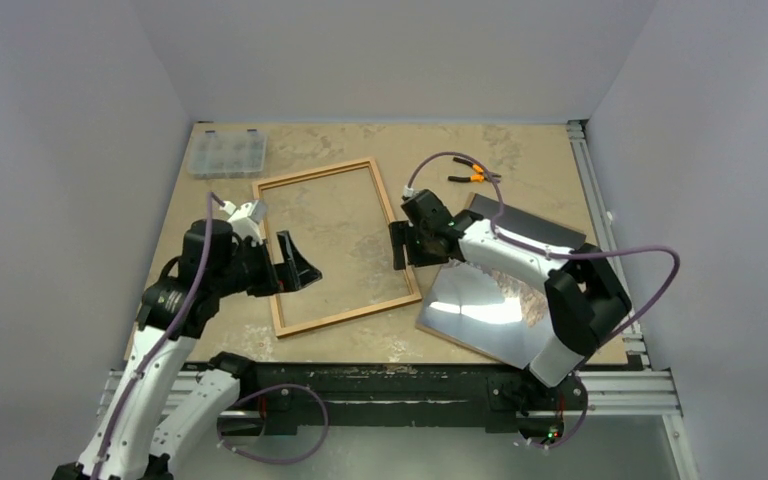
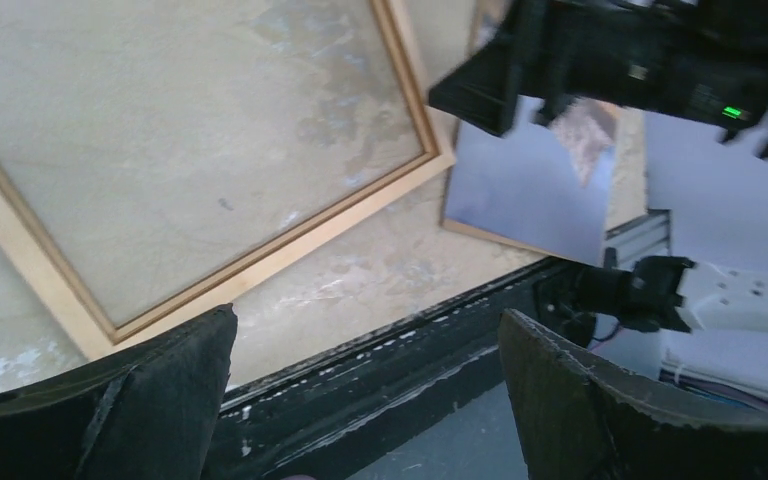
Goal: Put the photo into the frame
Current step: Adjust the photo frame at the center of the board.
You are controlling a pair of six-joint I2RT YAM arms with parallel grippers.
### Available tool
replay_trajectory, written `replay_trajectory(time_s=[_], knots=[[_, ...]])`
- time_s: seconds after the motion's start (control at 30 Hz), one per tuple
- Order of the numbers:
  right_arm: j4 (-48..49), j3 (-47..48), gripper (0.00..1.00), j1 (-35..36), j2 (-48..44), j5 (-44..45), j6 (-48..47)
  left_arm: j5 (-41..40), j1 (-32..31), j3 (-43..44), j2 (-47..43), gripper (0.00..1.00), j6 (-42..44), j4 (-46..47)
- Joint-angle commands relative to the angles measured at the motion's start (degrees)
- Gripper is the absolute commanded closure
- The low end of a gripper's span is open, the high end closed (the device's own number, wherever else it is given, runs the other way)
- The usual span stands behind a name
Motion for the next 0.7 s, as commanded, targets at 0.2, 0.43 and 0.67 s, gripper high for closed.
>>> replay_trajectory(time_s=[0.2, 0.43, 0.67], knots=[[-9.6, 18.4, 0.38, -0.1, 15.4, 5.6, -6.9, 14.9, -0.4, 5.8, -10.8, 0.0, -9.3, 11.2], [-13.7, 25.8, 0.45, -0.8, 21.0, 5.3, -11.3, 12.4, -0.3, 8.6, -16.3, 0.0, -15.0, 19.2], [-16.0, 27.5, 0.48, -2.1, 23.0, 3.3, -14.4, 7.6, -0.4, 13.2, -16.4, 0.0, -14.9, 20.9]])
